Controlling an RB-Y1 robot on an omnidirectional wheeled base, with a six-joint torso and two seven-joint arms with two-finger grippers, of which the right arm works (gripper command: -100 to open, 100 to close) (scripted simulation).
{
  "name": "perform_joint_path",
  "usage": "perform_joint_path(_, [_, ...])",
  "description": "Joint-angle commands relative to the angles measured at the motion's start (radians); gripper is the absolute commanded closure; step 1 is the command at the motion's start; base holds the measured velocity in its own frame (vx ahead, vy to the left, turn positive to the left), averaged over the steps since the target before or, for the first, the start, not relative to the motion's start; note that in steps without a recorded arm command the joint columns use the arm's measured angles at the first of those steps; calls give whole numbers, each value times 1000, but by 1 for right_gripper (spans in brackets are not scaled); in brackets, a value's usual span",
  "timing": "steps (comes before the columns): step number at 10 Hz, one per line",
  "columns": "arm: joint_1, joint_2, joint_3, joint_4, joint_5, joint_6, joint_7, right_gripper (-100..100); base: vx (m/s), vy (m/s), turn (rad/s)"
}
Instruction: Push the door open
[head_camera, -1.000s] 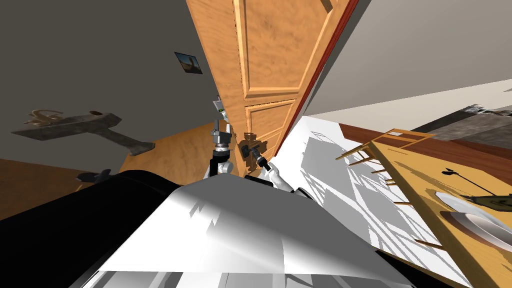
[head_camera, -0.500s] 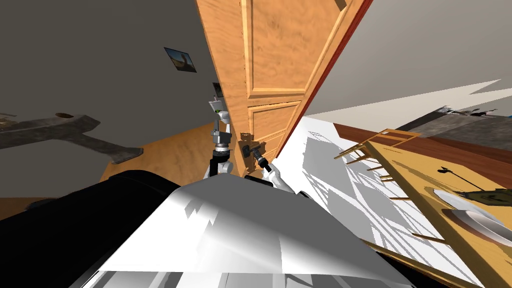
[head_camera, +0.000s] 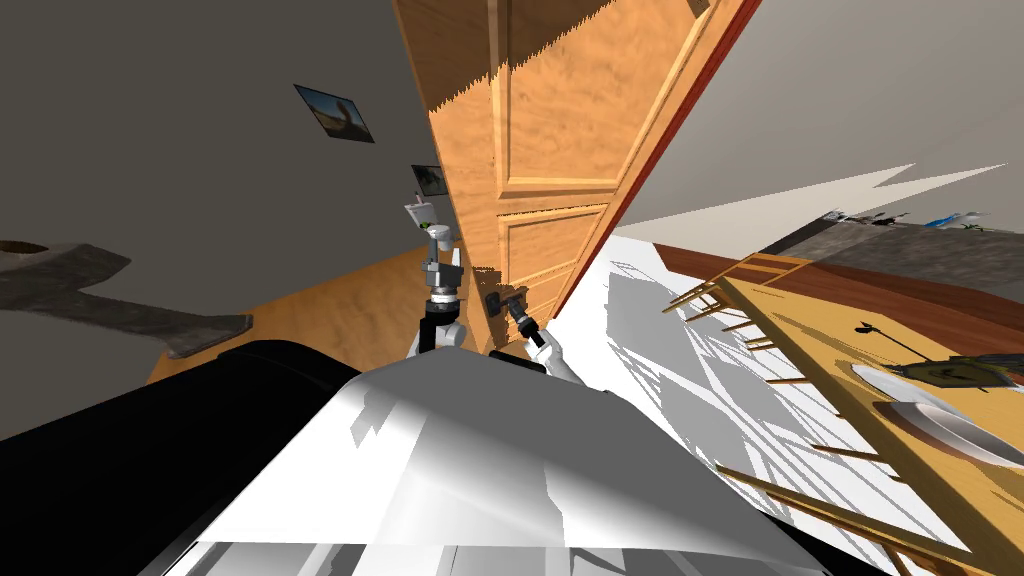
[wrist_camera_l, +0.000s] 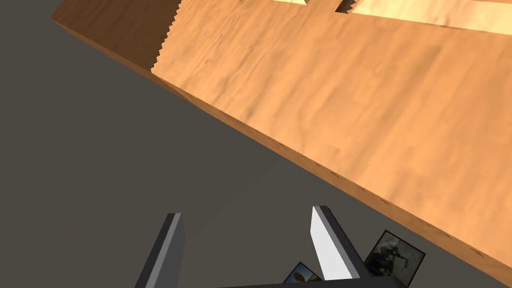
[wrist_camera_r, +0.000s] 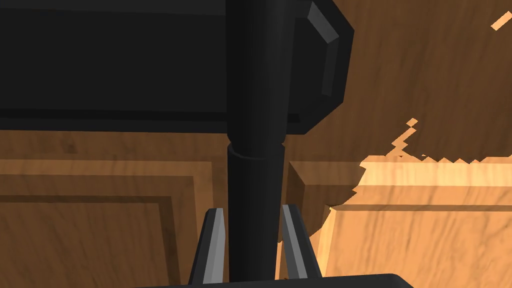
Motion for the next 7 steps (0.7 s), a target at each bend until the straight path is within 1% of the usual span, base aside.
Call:
perform_joint_path(1, [23, -6, -29, -23, 22, 18, -3, 100, 103, 197, -158])
perform_joint_path(3, [51, 1, -49, -50, 50, 28, -8, 100, 135, 217, -136])
perform_joint_path(7, [101, 25, -85, -97, 99, 46, -18, 100, 82, 232, -165])
